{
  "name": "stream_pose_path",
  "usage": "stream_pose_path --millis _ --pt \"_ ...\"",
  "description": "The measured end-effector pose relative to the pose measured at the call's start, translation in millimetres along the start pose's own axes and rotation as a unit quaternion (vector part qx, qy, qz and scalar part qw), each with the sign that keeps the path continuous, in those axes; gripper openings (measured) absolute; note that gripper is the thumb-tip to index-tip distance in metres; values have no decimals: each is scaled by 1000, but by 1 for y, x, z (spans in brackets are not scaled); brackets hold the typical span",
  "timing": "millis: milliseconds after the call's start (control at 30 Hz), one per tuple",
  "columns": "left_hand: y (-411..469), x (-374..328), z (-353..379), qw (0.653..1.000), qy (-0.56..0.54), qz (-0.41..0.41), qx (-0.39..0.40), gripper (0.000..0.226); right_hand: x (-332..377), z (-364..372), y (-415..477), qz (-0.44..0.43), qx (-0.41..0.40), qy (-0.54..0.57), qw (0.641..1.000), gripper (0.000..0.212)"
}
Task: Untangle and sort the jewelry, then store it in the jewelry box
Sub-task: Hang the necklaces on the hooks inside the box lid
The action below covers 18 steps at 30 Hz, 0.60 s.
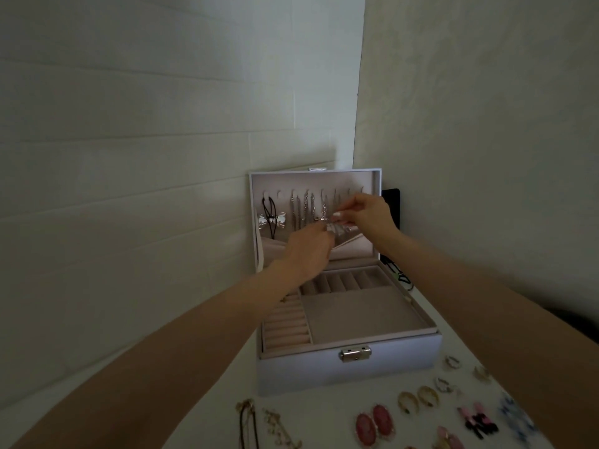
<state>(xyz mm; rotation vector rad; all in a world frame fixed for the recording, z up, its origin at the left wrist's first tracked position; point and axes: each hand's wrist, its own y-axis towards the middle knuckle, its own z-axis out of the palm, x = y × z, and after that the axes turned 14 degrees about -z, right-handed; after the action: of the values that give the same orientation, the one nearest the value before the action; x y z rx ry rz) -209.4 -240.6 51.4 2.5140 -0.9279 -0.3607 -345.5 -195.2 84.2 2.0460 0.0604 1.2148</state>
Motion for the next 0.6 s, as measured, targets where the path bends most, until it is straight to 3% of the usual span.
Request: stream_pose_path --millis 167,267,400,500,600 --pt "-2 4 -4 999 -40 10 -5 15 -7 6 -1 -60 57 -135 987 9" --pt "-1 4 -2 998 -56 2 1 16 -11 4 -3 -95 104 -265 954 11" --pt "-3 6 0 996 -89 -14 9 15 -8 -1 -9 -124 124 -289 941 19" --pt "-5 6 -1 992 -119 -32 14 14 -7 -2 -18 -126 174 -354 910 30" --pt "-7 3 -6 989 -135 -50 23 16 -7 -2 -27 -123 192 -317 920 33"
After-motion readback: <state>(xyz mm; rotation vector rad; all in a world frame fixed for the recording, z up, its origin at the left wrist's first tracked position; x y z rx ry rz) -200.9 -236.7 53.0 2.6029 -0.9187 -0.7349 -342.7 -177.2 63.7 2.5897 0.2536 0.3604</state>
